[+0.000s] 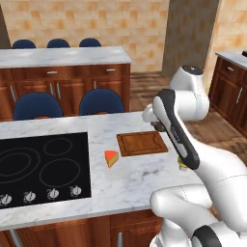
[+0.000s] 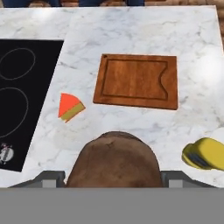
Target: Retrieve the reheated potato from the microwave, then place the potato, cheese, and condiment on the cutting board.
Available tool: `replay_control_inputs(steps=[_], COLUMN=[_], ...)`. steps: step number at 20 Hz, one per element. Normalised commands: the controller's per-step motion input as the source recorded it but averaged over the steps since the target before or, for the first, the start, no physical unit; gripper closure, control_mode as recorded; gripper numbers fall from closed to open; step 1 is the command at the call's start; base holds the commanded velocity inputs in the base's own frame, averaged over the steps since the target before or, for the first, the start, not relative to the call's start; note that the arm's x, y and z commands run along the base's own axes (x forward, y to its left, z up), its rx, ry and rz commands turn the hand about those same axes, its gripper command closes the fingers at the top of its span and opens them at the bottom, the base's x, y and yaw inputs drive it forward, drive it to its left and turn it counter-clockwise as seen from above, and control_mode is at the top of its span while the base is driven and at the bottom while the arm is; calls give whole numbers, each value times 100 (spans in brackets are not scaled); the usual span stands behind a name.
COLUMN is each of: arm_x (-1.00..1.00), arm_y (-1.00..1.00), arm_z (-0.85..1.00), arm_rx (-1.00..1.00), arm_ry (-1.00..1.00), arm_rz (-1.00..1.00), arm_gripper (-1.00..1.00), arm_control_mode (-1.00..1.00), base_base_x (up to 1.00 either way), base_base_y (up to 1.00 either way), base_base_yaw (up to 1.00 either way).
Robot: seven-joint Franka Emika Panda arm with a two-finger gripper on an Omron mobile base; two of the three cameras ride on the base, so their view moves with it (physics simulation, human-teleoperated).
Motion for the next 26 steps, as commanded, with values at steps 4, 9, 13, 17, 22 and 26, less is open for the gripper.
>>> replay_control_inputs(steps=[4,9,13,17,22,26], arm_x=[76,74,70,56,61,47], arm_y=[22,15,12,18,12,1], arm_z=[-41,-45,-50,-54,-43,-45], arm_rx=[-3,0,0,-4,0,0], arm_ry=[5,1,0,0,6,1], arm_rz=[0,0,0,3,1,3], arm_gripper=[100,100,100,100,100,100], arm_control_mode=[-100,-100,-100,-100,-100,-100], base_base_x=[0,0,0,0,0,0], base_base_y=[0,0,0,0,0,0], base_base_yaw=[0,0,0,0,0,0])
